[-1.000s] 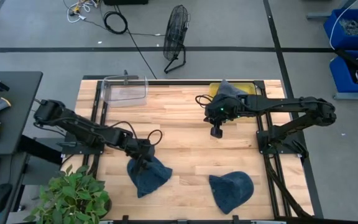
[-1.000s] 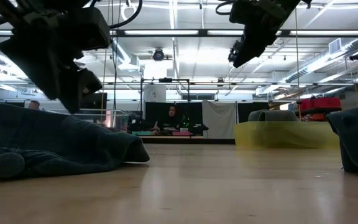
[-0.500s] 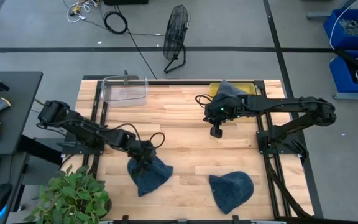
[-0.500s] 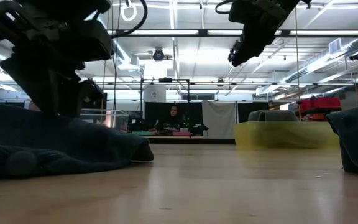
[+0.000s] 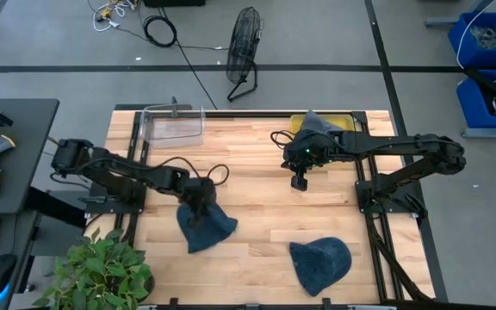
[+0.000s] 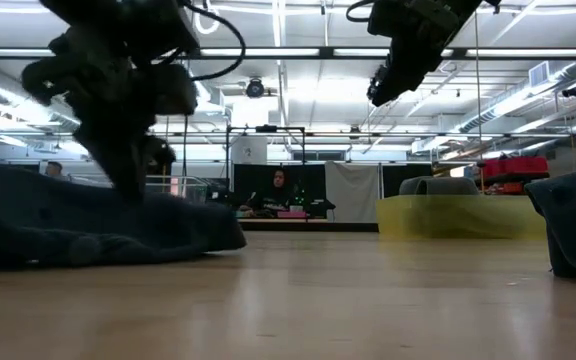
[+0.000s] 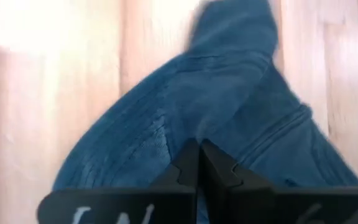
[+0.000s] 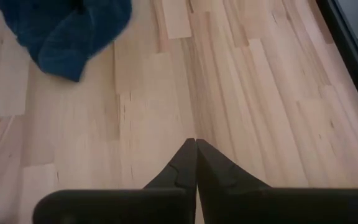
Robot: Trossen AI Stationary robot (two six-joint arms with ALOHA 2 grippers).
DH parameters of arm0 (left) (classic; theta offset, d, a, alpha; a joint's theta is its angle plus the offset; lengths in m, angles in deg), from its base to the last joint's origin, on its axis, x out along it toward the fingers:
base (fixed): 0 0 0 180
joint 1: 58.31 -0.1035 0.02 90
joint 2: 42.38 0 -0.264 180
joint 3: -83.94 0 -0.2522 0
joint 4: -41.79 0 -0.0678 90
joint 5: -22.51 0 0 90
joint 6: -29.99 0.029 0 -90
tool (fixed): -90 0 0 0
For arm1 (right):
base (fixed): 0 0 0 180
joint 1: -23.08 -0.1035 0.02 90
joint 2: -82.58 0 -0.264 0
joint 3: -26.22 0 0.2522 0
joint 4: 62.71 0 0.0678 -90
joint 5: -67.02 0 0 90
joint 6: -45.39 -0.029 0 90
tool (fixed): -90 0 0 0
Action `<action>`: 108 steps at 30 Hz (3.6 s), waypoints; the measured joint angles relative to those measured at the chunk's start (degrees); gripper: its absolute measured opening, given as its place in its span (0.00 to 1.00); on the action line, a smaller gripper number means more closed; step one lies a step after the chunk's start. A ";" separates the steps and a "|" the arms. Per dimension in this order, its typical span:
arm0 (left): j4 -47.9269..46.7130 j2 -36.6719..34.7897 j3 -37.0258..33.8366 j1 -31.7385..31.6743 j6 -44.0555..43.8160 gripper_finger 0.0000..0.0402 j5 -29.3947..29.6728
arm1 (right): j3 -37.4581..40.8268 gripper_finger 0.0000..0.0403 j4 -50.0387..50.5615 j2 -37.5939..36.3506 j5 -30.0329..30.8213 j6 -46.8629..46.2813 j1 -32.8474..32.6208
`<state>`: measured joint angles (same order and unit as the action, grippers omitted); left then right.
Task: Pick & Place hat
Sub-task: Put the left blue cap into the transparent bin, then put the blue cap into the transparent bin
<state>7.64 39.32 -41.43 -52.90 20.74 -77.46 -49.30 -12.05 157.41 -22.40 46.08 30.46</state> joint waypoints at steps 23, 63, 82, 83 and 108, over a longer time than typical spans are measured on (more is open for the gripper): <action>-23.52 -18.57 25.45 -28.36 11.83 0.01 41.19 | 0.00 0.02 0.04 -0.02 0.00 -1.68 0.01; -20.80 -4.77 18.59 -47.23 -14.20 0.03 48.29 | 0.00 0.02 -0.87 -0.02 0.00 -1.18 0.01; -21.44 -4.20 18.60 -47.22 -12.60 0.03 56.61 | 0.00 0.02 -0.85 -0.02 0.02 -1.18 -0.01; -21.41 -3.89 18.63 -47.06 -12.60 0.03 55.17 | 0.00 0.02 -0.86 -0.02 0.00 -1.18 0.01; -23.03 -0.77 18.63 -46.97 -5.86 0.27 47.20 | 0.00 0.02 -0.85 -0.02 0.00 -1.20 -0.01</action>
<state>-15.39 38.54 -22.80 -99.87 14.88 -30.25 -49.30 -12.90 157.39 -22.40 44.88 30.46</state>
